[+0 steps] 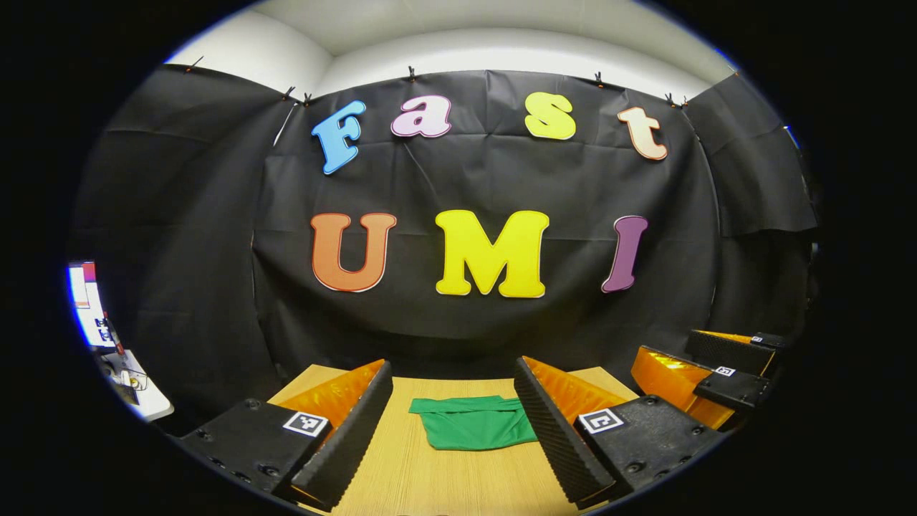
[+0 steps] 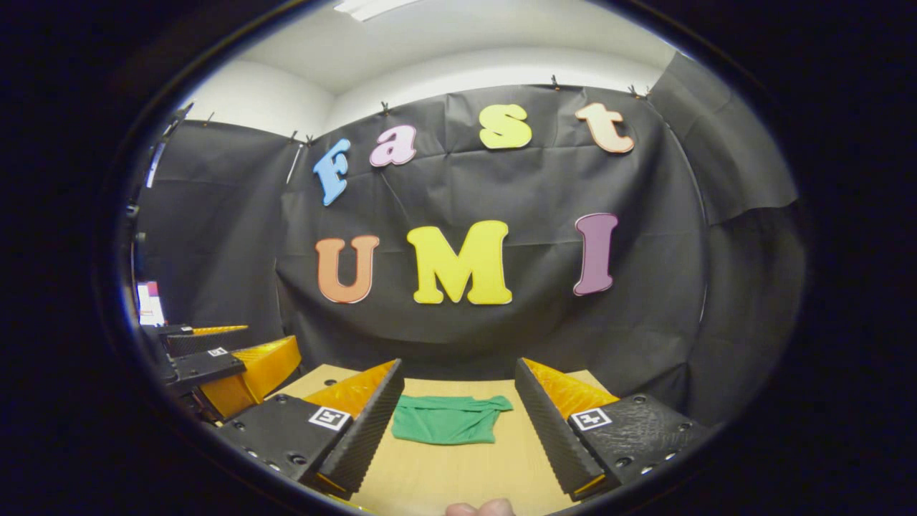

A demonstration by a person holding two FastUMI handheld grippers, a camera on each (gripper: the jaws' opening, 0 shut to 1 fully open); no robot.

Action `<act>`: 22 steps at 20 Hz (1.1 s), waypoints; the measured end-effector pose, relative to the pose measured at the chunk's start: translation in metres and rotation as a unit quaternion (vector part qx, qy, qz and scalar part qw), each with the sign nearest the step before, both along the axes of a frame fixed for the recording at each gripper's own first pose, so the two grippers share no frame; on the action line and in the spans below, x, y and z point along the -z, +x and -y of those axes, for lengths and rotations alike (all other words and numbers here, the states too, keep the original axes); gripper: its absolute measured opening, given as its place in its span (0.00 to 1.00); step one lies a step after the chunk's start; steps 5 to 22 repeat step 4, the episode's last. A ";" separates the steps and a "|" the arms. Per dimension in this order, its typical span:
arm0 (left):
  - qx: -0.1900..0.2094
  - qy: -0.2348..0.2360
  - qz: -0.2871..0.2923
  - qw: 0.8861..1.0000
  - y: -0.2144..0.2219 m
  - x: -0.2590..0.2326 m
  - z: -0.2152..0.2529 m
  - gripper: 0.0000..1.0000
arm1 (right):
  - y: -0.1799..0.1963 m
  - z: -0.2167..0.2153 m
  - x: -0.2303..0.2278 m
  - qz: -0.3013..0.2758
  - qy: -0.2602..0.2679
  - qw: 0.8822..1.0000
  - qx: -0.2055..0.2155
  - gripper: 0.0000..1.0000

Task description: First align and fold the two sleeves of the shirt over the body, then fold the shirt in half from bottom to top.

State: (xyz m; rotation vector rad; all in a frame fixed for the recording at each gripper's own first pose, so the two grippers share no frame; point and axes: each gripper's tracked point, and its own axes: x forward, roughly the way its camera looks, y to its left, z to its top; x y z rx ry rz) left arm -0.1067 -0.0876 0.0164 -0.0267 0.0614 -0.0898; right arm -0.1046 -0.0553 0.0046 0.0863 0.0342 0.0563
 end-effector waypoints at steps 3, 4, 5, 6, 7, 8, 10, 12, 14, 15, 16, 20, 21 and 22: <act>-0.004 -0.003 0.001 1.000 0.002 -0.001 -0.003 1.00 | 0.002 -0.003 -0.001 0.003 -0.002 1.000 -0.003 0.97; -0.003 -0.002 0.001 1.000 0.002 -0.001 -0.004 1.00 | 0.002 -0.004 -0.002 0.003 -0.002 1.000 -0.004 0.97; -0.003 -0.002 0.001 1.000 0.002 -0.001 -0.004 1.00 | 0.002 -0.004 -0.002 0.003 -0.002 1.000 -0.004 0.97; -0.003 -0.002 0.001 1.000 0.002 -0.001 -0.004 1.00 | 0.002 -0.004 -0.002 0.003 -0.002 1.000 -0.004 0.97; -0.003 -0.002 0.001 1.000 0.002 -0.001 -0.004 1.00 | 0.002 -0.004 -0.002 0.003 -0.002 1.000 -0.004 0.97; -0.003 -0.002 0.001 1.000 0.002 -0.001 -0.004 1.00 | 0.002 -0.004 -0.002 0.003 -0.002 1.000 -0.004 0.97; -0.003 -0.002 0.001 1.000 0.002 -0.001 -0.004 1.00 | 0.002 -0.004 -0.002 0.003 -0.002 1.000 -0.004 0.97; -0.003 -0.002 0.001 1.000 0.002 -0.001 -0.004 1.00 | 0.002 -0.004 -0.002 0.003 -0.002 1.000 -0.004 0.97; -0.003 -0.002 0.001 1.000 0.002 -0.001 -0.004 1.00 | 0.002 -0.004 -0.002 0.003 -0.002 1.000 -0.004 0.97; -0.003 -0.002 0.001 1.000 0.002 -0.001 -0.004 1.00 | 0.002 -0.004 -0.002 0.003 -0.002 1.000 -0.004 0.97; -0.003 -0.002 0.001 1.000 0.002 -0.001 -0.004 1.00 | 0.002 -0.004 -0.002 0.003 -0.002 1.000 -0.004 0.97; -0.003 -0.002 0.001 1.000 0.002 -0.001 -0.004 1.00 | 0.002 -0.004 -0.002 0.003 -0.002 1.000 -0.004 0.97; -0.003 -0.002 0.001 1.000 0.002 -0.001 -0.004 1.00 | 0.002 -0.004 -0.002 0.003 -0.002 1.000 -0.004 0.97; -0.003 -0.002 0.001 1.000 0.002 -0.001 -0.004 1.00 | 0.002 -0.004 -0.002 0.003 -0.002 1.000 -0.004 0.97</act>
